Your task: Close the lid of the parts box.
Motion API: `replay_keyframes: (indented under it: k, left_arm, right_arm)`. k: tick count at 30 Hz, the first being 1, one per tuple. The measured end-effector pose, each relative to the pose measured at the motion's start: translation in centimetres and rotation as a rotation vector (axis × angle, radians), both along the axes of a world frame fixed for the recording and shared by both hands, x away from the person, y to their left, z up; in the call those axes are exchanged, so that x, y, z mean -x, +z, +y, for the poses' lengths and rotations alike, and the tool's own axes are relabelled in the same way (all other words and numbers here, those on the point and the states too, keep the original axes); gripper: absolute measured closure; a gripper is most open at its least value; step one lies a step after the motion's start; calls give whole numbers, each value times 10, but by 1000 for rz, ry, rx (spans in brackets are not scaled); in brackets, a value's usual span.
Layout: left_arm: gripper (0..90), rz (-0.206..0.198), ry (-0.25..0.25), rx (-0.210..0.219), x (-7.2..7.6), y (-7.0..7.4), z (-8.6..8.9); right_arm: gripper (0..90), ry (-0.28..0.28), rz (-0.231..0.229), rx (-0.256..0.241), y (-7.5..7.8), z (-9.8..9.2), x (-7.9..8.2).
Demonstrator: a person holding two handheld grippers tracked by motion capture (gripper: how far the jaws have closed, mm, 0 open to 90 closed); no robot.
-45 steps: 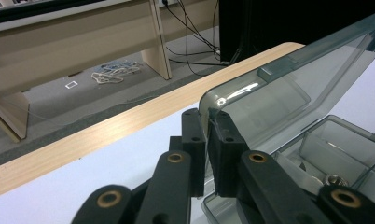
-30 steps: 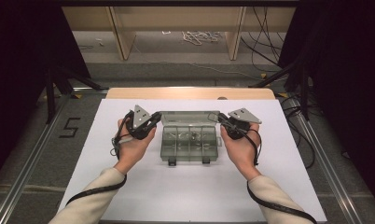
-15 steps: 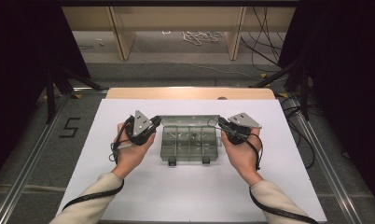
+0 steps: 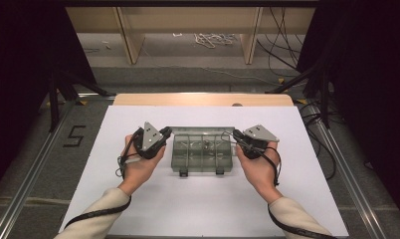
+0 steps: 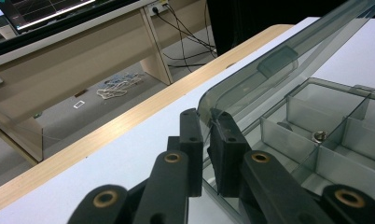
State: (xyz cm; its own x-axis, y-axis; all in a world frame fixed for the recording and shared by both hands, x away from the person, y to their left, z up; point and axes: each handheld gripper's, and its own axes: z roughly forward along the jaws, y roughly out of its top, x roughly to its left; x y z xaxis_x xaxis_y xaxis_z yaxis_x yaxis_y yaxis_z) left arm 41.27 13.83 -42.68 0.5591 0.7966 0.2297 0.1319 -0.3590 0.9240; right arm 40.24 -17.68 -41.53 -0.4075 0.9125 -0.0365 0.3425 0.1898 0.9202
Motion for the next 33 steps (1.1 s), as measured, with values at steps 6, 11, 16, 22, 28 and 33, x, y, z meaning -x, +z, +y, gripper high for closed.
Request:
replay_keyframes:
  k: [6, 11, 16, 22, 28, 33]
  left_arm:
    - [829, 4, 0, 4, 3, -2, 0]
    - [829, 2, 1, -1, 4, -2, 0]
    - [827, 3, -2, -9, 7, -4, 0]
    - [823, 3, -7, -17, 10, -6, 0]
    - [822, 3, -8, -23, 12, -7, 0]
    - [821, 1, -8, -29, 13, -8, 0]
  right_arm:
    - [881, 8, 4, 3, -1, 0, 2]
    - [883, 13, 9, 15, -2, -1, 3]
    - [883, 18, 6, 13, -4, -1, 6]
    - [882, 17, 16, 18, -5, -2, 9]
    - [882, 21, 20, 25, -6, -2, 11]
    - [883, 19, 8, 32, -8, -2, 12]
